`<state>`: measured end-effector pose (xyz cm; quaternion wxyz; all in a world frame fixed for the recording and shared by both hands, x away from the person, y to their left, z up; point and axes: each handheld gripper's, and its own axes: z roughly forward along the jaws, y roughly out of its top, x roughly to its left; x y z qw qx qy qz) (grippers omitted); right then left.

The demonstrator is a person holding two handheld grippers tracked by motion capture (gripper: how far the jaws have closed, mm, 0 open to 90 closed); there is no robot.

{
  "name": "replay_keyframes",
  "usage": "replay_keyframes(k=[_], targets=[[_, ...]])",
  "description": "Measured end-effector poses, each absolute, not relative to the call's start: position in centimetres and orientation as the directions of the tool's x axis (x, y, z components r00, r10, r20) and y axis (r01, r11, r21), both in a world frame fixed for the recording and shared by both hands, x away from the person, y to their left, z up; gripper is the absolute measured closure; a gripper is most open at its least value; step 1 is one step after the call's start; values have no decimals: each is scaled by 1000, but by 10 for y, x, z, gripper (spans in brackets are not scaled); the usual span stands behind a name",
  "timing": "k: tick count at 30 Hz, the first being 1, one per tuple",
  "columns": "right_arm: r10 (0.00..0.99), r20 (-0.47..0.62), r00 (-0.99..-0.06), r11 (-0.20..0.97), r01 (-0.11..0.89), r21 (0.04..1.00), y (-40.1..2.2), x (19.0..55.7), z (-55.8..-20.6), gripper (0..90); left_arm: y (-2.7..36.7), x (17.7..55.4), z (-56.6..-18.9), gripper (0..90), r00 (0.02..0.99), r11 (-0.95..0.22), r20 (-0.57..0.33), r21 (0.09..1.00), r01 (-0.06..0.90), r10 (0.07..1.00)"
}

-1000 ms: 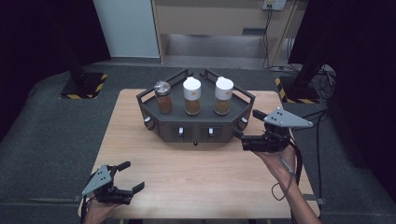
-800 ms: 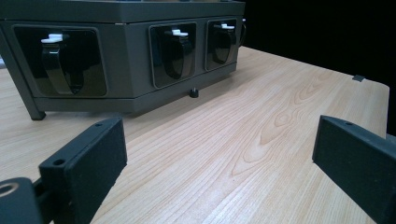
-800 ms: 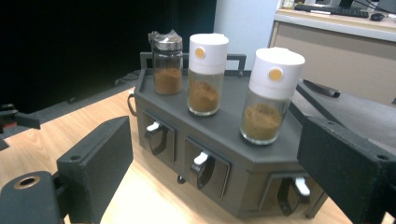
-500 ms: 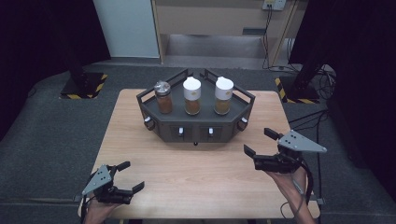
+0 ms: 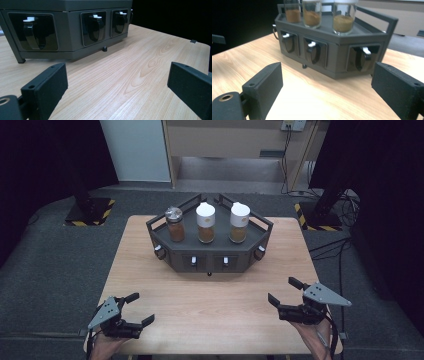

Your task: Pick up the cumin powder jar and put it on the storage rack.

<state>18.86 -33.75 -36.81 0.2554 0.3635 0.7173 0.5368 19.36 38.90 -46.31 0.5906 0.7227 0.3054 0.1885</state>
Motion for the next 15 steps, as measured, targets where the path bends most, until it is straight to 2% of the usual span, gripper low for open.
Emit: replay_keyframes(k=[15], targets=[[804,16,-594,160,243,957,-351,169,-404,97,389,193,-463,20,740,-118,-86,968,219,667]])
